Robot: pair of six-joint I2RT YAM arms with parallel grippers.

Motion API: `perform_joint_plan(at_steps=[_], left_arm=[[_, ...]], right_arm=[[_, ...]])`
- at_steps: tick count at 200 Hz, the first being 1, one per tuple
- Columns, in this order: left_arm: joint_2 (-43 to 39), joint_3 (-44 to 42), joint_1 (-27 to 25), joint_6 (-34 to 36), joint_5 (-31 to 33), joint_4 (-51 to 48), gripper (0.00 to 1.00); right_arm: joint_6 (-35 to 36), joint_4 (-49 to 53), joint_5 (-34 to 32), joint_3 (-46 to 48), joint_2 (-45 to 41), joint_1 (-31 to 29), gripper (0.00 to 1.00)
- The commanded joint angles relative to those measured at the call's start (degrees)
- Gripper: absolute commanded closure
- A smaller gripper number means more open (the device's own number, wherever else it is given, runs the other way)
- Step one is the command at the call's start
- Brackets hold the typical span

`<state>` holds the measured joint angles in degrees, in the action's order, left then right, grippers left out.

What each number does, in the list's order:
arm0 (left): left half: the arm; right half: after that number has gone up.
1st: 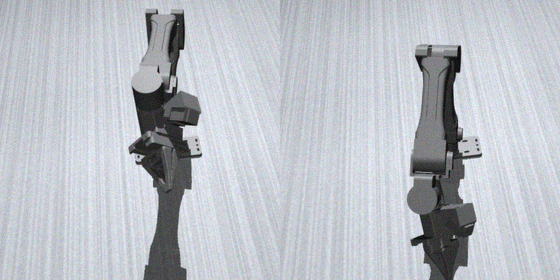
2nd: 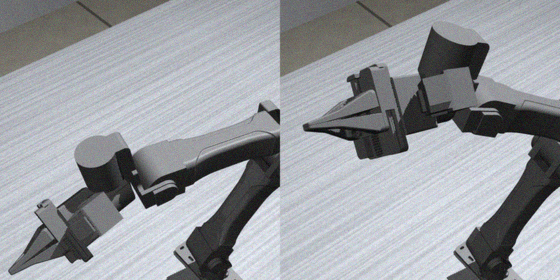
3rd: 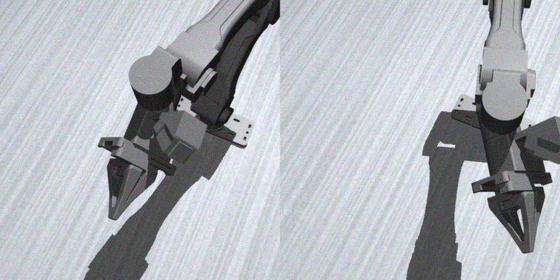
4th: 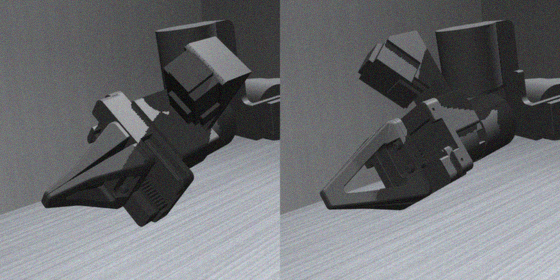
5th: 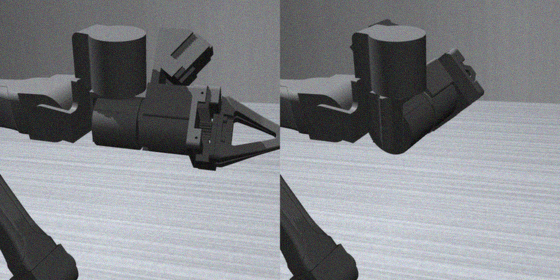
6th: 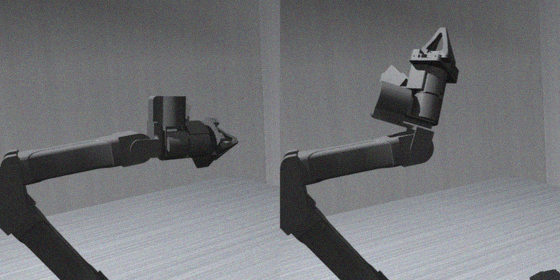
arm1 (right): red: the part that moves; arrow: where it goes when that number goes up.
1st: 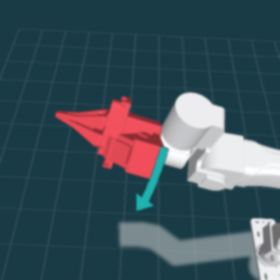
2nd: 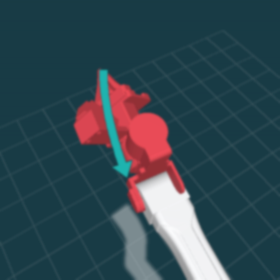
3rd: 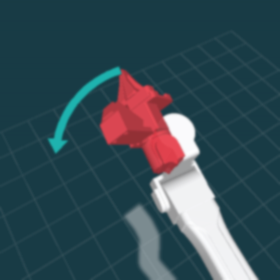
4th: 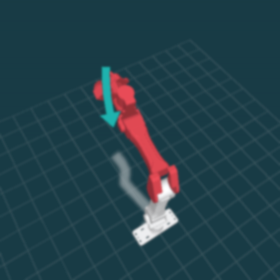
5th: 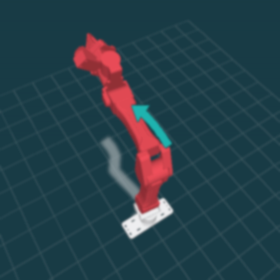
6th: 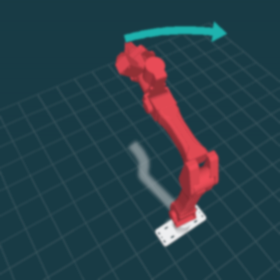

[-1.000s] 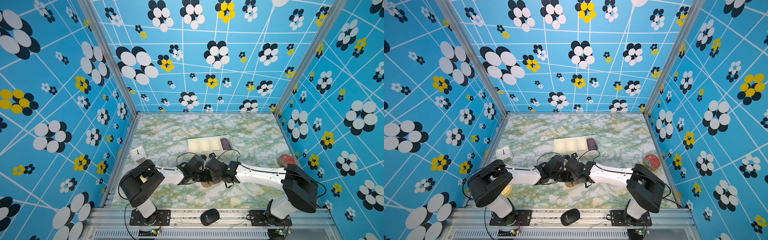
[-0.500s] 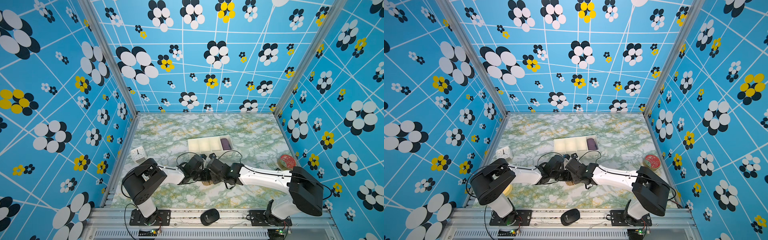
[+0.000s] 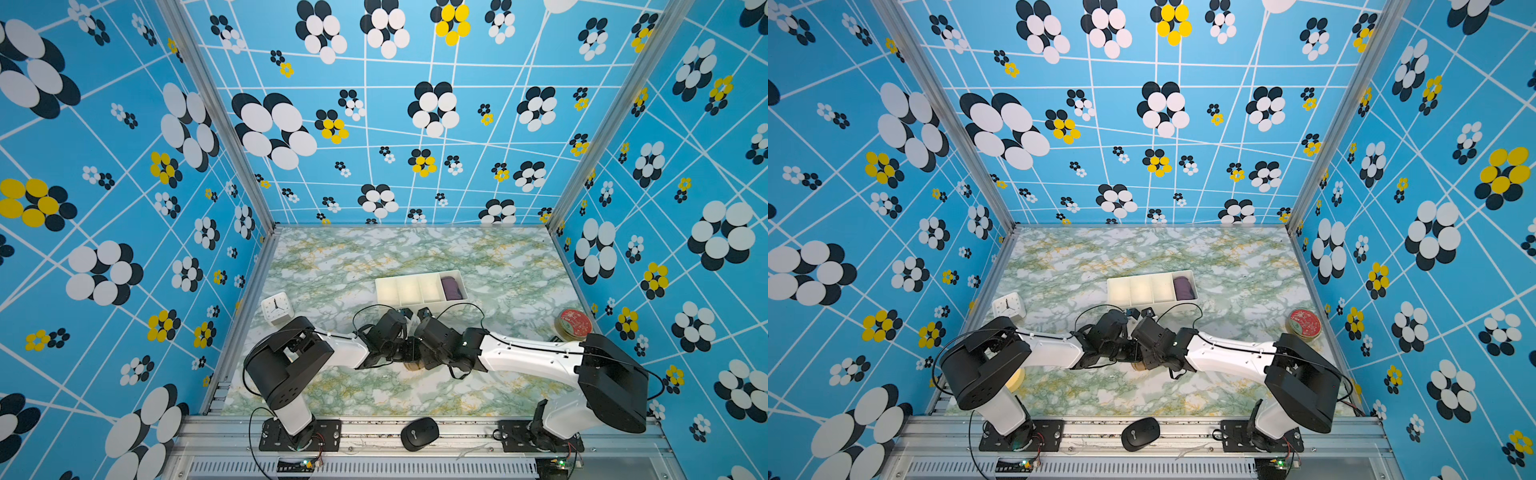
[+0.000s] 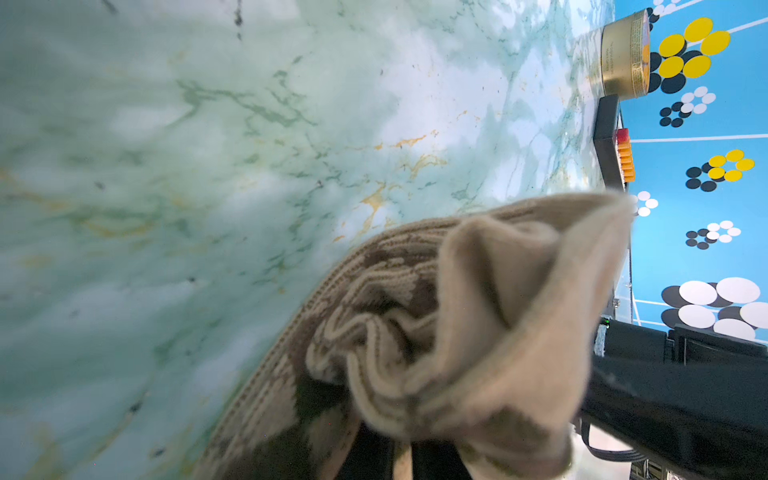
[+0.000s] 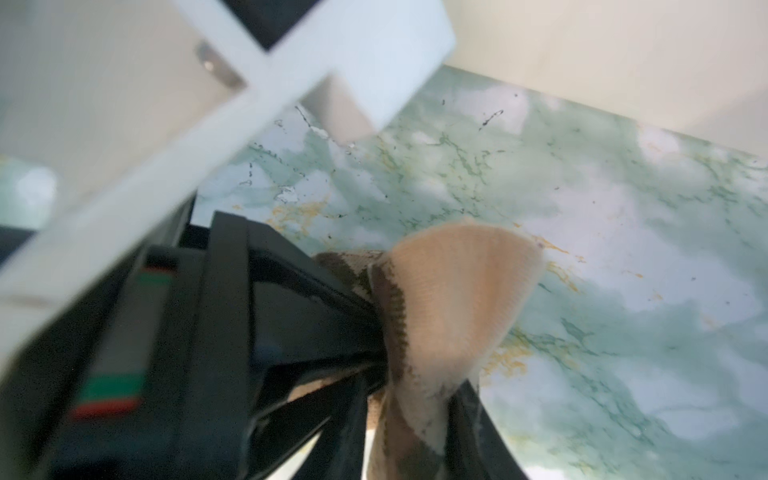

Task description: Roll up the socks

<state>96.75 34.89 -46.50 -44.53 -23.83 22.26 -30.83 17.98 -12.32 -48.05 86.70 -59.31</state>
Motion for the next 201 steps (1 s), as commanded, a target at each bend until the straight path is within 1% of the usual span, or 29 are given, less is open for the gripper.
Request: perform_joint_plan(at_steps=[1, 44, 87, 134, 161, 178, 201], left_arm=[[2.48, -0.79, 0.81, 0.65, 2.84, -4.51, 0.87], [2.23, -1.16, 1.26, 1.02, 2.65, -5.32, 0.87], [1.35, -2.01, 2.05, 1.82, 2.48, -6.97, 0.87], [1.23, -2.03, 2.27, 1.99, 2.30, -6.92, 0.88], [1.51, -1.96, 2.21, 1.91, 1.97, -6.62, 0.88], [1.68, -2.01, 2.28, 1.82, 1.71, -6.48, 0.88], [1.62, -1.95, 2.25, 1.82, 1.17, -6.39, 0.88]], right_arm=[[-0.59, -4.03, 6.51, 2.52, -2.18, 0.79, 0.65], [-2.01, -9.13, 13.05, 6.11, -3.65, 3.61, 0.64], [-3.35, -13.75, 16.63, 9.25, -5.86, 5.21, 0.64], [-3.71, -15.78, 18.36, 10.37, -6.48, 5.78, 0.65], [-3.89, -16.78, 18.81, 10.39, -4.91, 5.78, 0.68], [-3.89, -17.34, 18.82, 10.20, -3.80, 5.79, 0.73], [-3.45, -17.51, 18.73, 9.58, -1.94, 5.87, 0.76]])
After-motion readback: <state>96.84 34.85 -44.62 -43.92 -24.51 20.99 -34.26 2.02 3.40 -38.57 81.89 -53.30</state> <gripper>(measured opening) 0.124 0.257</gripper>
